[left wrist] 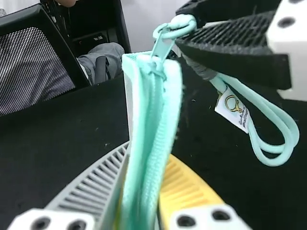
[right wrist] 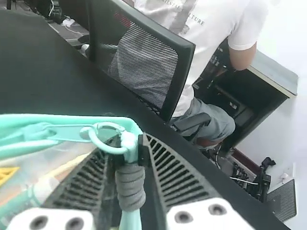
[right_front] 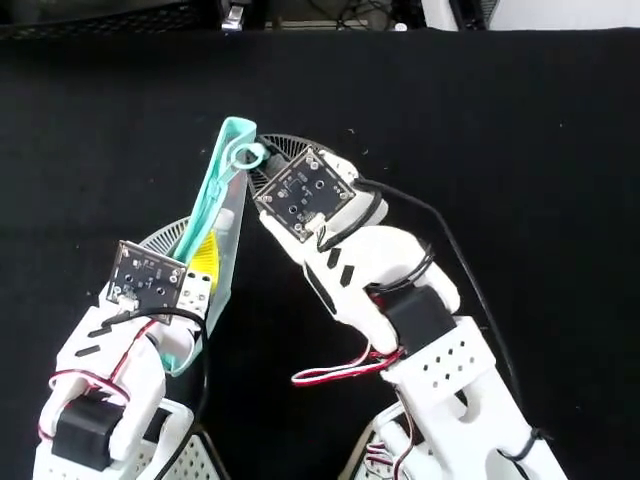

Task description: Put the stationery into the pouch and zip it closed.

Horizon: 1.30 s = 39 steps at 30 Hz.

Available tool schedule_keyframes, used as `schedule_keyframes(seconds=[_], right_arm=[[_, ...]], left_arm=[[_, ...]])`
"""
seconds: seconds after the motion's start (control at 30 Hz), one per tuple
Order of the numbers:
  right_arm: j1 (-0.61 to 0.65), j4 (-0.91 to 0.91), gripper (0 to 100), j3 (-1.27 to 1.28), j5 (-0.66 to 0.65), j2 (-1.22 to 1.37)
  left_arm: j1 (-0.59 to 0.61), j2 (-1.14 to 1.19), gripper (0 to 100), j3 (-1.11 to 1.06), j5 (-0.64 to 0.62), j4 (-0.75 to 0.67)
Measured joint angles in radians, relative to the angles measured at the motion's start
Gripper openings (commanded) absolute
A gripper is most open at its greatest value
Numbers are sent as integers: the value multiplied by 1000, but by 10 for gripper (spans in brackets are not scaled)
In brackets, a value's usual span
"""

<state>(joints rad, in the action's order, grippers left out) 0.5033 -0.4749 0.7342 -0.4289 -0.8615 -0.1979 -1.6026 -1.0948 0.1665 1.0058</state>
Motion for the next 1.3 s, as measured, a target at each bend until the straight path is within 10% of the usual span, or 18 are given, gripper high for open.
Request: schedule_keyframes(seconds=[1.3], right_arm=[[-110,130,13,-153,-57,416]], left_arm=[[0,2,30,-9,2,-2]])
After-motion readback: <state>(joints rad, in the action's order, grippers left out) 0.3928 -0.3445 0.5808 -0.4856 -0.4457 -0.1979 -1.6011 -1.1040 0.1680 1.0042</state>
